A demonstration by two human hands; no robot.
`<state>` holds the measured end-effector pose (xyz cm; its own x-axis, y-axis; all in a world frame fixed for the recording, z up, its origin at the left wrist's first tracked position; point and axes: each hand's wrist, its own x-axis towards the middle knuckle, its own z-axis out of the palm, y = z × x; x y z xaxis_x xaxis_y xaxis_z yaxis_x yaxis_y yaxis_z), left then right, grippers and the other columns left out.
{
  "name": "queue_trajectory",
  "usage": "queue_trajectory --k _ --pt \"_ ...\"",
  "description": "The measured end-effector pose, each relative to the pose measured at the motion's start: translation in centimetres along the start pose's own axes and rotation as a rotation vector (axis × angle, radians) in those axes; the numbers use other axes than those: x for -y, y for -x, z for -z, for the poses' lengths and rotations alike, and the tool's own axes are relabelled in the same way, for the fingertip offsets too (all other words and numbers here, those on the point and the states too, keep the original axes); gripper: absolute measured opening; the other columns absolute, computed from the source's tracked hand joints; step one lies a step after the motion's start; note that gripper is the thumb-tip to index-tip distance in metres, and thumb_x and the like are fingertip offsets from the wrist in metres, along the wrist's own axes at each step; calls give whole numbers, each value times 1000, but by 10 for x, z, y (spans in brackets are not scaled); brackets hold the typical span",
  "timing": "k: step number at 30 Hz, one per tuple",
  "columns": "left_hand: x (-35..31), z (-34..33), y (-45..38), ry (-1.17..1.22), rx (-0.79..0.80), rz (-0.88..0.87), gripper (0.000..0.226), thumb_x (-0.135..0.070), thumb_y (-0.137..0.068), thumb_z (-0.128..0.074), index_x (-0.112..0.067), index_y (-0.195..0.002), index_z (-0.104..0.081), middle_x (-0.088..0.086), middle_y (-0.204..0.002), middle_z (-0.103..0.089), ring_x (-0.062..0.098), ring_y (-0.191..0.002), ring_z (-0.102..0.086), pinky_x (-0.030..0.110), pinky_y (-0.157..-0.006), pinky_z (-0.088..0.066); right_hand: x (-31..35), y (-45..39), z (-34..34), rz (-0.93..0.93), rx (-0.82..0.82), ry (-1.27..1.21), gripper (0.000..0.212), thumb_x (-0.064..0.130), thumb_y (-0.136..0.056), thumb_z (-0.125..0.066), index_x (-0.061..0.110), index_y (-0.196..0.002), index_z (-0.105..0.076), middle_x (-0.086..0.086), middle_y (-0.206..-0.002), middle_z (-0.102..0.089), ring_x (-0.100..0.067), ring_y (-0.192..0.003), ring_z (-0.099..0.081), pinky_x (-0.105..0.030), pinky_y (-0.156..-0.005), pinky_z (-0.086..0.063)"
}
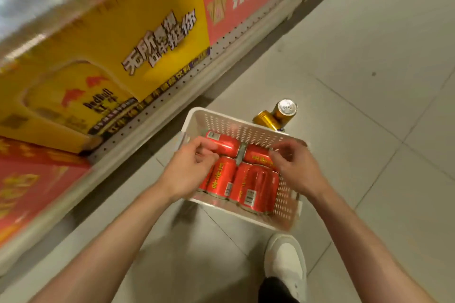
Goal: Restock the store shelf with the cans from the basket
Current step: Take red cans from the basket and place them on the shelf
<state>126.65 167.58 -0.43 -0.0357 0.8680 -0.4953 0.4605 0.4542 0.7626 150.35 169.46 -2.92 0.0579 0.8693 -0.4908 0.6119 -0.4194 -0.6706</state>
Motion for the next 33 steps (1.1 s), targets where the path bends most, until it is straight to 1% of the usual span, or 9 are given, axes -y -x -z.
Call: queue_trajectory --k 3,7,10,14,16,18,24,28,33 --pt "27 -27 -20 -54 76 18 9 -15 -97 -62 -23 -101 -62 -7 -85 -63 4 -74 -59 10 -60 -44 -17 -18 -25 -3 83 165 28 34 -95 -64 19 -119 -67 1 -113 -71 -18 -101 -67 -35 -89 -54" --pt "50 -59 -32 -113 253 101 10 -18 -94 -67 -20 -103 -63 4 -101 -69 20 -95 -69 36 -87 -58 -28 -29 -39 -37 175 277 19 34 -95 -65 18 -104 -70 -2 -102 -72 -20 -91 -68 -33 -79 -55" --pt "60 -77 -36 -179 365 152 26 -25 -92 -71 -16 -115 -65 4 -106 -71 20 -93 -70 34 -85 -57 -28 -29 -40 -43 214 289 16 33 -97 -65 22 -86 -64 0 -93 -70 -18 -84 -65 -30 -71 -48" --pt "58 -90 -36 -204 457 159 21 -25 -90 -73 -16 -106 -64 1 -96 -67 25 -92 -70 46 -92 -56 -24 -29 -36 -105 243 228 21 30 -96 -68 10 -90 -70 -7 -93 -75 -23 -88 -71 -39 -82 -57" --pt "58 -94 -37 -185 479 169 24 -25 -88 -75 -16 -108 -64 -1 -98 -67 28 -104 -70 47 -97 -54 -23 -30 -33 -123 265 229 23 29 -96 -68 6 -91 -73 -7 -91 -76 -20 -81 -70 -34 -76 -56" --pt "60 -95 -40 -158 472 189 32 -25 -86 -78 -21 -111 -59 -2 -105 -68 25 -108 -69 44 -98 -55 -22 -31 -31 -137 279 213 19 29 -96 -69 11 -88 -69 -3 -88 -73 -13 -73 -65 -27 -67 -53" --pt "64 -93 -41 -74 454 217 62 -22 -77 -85 -17 -128 -50 3 -122 -61 16 -109 -64 37 -99 -54 -29 -36 -30 -214 324 3 22 31 -89 -78 14 -90 -64 -7 -92 -75 -19 -78 -70 -33 -67 -59" --pt "57 -83 -37 26 344 163 72 -21 -73 -90 -19 -131 -49 -8 -115 -57 2 -97 -60 21 -82 -55 -22 -34 -26 -188 311 -192 19 24 -90 -78 9 -89 -66 -13 -94 -77 -22 -83 -73 -42 -81 -64" --pt "39 -58 -35 87 264 28 51 -28 -72 -90 -24 -115 -63 -11 -102 -72 3 -89 -72 23 -81 -60 3 -33 -28 -100 248 -401 24 25 -88 -80 5 -94 -67 -9 -88 -76 -18 -80 -72 -44 -85 -62"
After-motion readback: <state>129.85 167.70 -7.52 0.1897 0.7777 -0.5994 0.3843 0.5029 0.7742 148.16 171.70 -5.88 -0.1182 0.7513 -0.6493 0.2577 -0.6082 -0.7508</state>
